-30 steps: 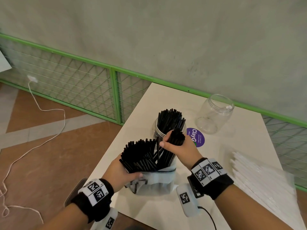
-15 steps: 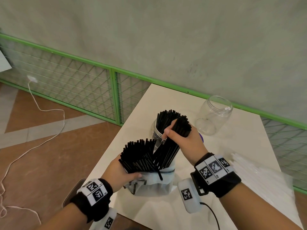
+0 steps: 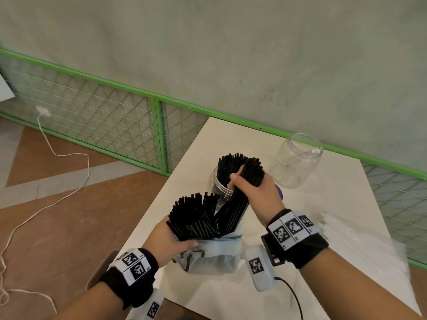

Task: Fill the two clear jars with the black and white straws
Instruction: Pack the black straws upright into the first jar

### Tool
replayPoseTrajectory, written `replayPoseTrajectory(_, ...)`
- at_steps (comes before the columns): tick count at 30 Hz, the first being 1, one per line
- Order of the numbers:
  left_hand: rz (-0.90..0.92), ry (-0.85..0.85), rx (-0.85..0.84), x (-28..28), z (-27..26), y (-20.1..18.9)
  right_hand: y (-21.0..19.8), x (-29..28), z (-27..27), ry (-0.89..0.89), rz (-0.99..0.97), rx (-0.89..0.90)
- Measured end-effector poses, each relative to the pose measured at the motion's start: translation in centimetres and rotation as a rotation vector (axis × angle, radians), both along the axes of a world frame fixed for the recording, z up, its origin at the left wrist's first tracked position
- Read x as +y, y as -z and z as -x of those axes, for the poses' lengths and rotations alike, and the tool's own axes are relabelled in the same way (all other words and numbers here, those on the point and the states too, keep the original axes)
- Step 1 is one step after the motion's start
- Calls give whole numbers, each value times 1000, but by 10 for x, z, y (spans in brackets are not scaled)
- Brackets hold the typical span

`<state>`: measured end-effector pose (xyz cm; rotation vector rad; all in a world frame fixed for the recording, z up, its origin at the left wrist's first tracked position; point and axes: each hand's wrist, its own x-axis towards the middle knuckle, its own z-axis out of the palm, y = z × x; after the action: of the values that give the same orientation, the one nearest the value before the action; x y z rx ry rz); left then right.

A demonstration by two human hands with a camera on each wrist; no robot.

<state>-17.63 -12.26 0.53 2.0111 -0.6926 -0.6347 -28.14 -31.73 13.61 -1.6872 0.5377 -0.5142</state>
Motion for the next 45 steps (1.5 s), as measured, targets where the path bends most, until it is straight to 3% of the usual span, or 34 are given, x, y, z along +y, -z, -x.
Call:
replayPoseTrajectory(5,-2,6,18,1,-2,1,-14,-11,2,23,-160,-139)
replayPoseTrajectory(15,10,-3,19,5,-5,4,-67,-48,12,134,-172,-420)
replayPoseTrajectory(20,8,9,21,5,-5,3,-72,-59,-9,209,-176,-529)
replayPoseTrajectory(31,17,-16,29,6,-6,5,-8,-66,-62,266,-159,-239)
replayPoseTrajectory(38,0,-20,35,8,-7,7,8,-63,-68,-1,-148,55)
replayPoseTrajectory(41,4,-17,37,7,-7,6,11,-67,-63,-20,-162,81)
replayPoseTrajectory(45,6,-15,28,7,-8,7,10,-78,-42,89,-82,37)
